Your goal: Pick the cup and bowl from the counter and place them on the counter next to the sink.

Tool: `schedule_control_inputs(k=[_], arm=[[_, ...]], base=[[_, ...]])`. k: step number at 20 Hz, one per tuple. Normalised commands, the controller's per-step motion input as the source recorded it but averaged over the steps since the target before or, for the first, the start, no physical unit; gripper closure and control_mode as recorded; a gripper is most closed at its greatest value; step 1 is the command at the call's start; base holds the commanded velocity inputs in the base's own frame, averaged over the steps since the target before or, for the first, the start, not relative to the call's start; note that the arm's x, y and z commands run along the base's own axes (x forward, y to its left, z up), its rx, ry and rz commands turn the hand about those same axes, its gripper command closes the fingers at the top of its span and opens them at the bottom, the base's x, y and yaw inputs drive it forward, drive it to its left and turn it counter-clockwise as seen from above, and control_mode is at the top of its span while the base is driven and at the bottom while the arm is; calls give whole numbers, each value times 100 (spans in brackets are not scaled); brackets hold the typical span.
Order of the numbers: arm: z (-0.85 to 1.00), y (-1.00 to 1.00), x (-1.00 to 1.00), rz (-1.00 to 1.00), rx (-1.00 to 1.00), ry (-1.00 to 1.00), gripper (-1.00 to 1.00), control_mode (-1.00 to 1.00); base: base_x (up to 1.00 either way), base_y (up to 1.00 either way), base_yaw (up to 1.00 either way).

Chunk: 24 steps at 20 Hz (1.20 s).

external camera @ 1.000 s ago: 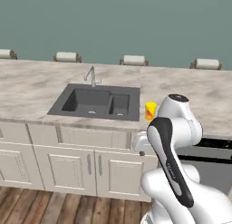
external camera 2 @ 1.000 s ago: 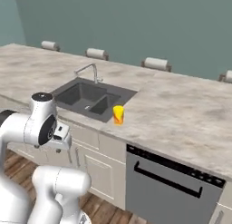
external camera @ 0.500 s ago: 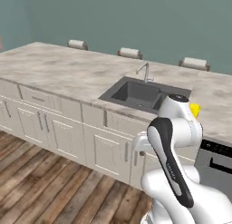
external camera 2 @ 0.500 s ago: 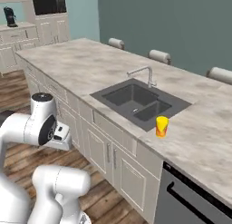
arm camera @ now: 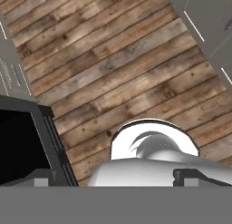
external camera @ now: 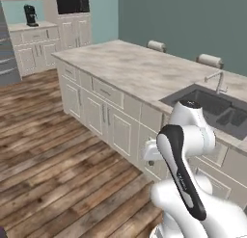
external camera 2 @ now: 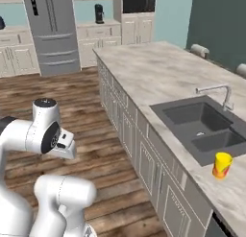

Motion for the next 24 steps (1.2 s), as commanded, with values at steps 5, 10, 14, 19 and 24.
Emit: schedule_control_inputs(k=[5, 10, 14, 19, 24], arm=[[0, 0, 0, 0, 0, 0, -100, 100], [0, 0, 0, 0, 0, 0, -100, 100], [0, 0, 0, 0, 0, 0, -100, 100], [0, 0, 0, 0, 0, 0, -100, 100], [0, 0, 0, 0, 0, 0, -100, 100]], base=[[-1, 0, 62], [0, 0, 60], [8, -1, 55], [13, -4, 55], [10, -9, 54]])
